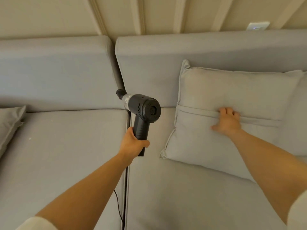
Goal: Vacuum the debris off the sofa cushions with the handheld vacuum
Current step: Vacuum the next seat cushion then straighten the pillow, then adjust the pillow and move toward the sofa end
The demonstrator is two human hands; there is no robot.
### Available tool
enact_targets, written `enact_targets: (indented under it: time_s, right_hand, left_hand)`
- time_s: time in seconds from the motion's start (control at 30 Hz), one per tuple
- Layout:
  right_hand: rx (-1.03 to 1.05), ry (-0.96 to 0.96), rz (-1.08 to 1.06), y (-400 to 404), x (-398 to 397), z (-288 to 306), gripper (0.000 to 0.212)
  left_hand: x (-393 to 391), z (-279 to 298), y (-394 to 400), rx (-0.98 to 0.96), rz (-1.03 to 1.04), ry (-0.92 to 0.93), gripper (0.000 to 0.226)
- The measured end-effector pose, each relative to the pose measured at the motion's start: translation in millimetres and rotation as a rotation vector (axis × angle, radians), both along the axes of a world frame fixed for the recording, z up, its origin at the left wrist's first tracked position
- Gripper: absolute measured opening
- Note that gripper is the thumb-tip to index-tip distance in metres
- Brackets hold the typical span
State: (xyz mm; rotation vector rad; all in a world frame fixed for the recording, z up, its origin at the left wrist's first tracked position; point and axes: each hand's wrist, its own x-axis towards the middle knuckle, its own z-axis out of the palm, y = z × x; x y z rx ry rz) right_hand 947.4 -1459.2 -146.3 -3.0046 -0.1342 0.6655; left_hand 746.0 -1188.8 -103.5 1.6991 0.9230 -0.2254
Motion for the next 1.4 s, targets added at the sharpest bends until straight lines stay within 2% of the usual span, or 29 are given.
enact_targets:
  time_s: [0.07, 0.17, 0.3, 0.47, 0.67, 0.8, 0.93, 1.03, 1.13, 1.2, 1.3, 1.4]
  right_hand:
    - [-0.065, -0.07, 0.022, 5.1, 6.1, 0.5, 0.056]
    - [-0.121, -0.152, 0.175, 14.1, 19.3, 10.4, 0.028]
    - [-0.042, -0.083, 0.216, 16.6, 6.2, 15.6, 0.02]
    - [0.13, -0.089, 0.384, 30.6, -25.5, 41.7, 0.01]
    - [0.304, -0.223, 0.579, 117.7, -32.9, 103.4, 0.022]
    - [0.357, -0.301, 0.718, 182.7, -52.8, 131.0, 0.033]
    - [0.334, -0.437, 0.861, 226.1, -71.3, 145.7, 0.033]
    - [0.296, -0.469, 0.867, 237.1, -66.4, 149.7, 0.035]
    - [0.168, -0.371, 0.696, 236.9, -49.5, 134.7, 0.033]
    - [0.037, -0.158, 0.607, 225.5, -42.9, 109.1, 0.034]
    - [-0.105, 0.229, 0.646, 203.9, -49.2, 59.4, 0.057]
    - [-0.106, 0.268, 0.668, 194.4, -48.1, 39.3, 0.074]
  left_hand:
    - [-2.6, -1.6, -0.3, 0.008, -0.022, 0.013, 0.049]
    - [-7.2, 1.2, 1.3, 0.016, 0.0, 0.023, 0.048]
    - [-16.3, -0.3, 9.3, 0.016, 0.025, 0.04, 0.047]
    - [-27.1, 10.1, 26.4, 0.004, 0.139, 0.028, 0.044]
    - [-30.3, 37.1, 49.5, -0.006, 0.286, -0.065, 0.04]
    - [-35.2, 54.5, 68.1, 0.03, 0.291, -0.116, 0.036]
    - [-43.8, 61.3, 83.6, 0.047, 0.299, -0.153, 0.04]
    - [-42.6, 60.7, 87.5, -0.006, 0.336, -0.182, 0.042]
    - [-43.1, 55.8, 86.3, -0.039, 0.32, -0.151, 0.041]
    - [-47.9, 49.6, 80.6, -0.07, 0.302, -0.115, 0.037]
    - [-63.5, 35.1, 73.3, -0.076, 0.29, -0.061, 0.035]
    - [-78.5, 27.1, 72.1, -0.065, 0.289, -0.029, 0.038]
